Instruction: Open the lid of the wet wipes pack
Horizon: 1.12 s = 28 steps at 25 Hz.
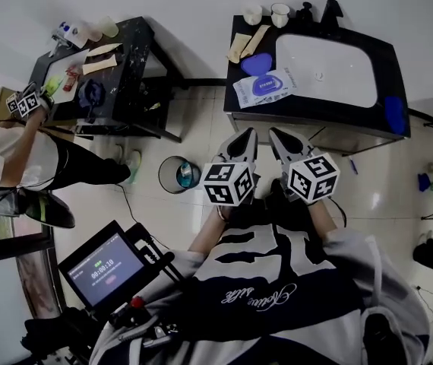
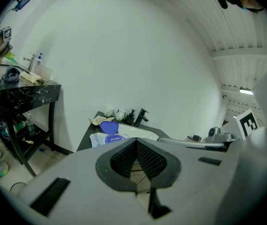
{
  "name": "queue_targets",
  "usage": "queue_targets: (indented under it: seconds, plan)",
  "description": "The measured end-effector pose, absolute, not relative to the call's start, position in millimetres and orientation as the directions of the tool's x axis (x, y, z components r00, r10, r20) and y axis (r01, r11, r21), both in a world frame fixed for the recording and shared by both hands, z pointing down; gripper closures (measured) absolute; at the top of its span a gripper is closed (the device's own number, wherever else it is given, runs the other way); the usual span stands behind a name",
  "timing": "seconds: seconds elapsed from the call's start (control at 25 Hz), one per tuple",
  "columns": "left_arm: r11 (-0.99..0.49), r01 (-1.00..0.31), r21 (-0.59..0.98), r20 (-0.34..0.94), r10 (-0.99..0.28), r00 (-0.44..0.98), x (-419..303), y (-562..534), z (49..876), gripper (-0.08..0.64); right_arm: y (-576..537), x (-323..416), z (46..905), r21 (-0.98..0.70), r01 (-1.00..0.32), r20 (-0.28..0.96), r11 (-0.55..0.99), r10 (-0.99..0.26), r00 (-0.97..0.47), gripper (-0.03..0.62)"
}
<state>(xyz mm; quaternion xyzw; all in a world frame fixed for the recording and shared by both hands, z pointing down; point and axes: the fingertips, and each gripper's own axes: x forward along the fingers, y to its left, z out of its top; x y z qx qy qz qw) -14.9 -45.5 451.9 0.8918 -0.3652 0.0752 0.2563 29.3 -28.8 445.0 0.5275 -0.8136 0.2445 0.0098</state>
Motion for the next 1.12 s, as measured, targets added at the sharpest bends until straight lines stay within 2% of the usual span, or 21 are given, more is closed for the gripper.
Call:
queue_targets:
  seconds: [0.4, 1.12]
  plan:
    - [-0.647, -0.655, 0.391, 0.303, -0.581, 0.755, -17, -34, 447, 0.561, -15, 32, 439, -0.375, -0.885, 0.273, 0.276, -0.88, -0.39, 0.595]
    - [-0.661, -0.65, 0.376, 0.311, -0.57, 0.76, -10, -36, 448, 0.561, -21, 36, 442, -0.366, -0.887, 0.28, 0.28, -0.877, -0.392, 0.595]
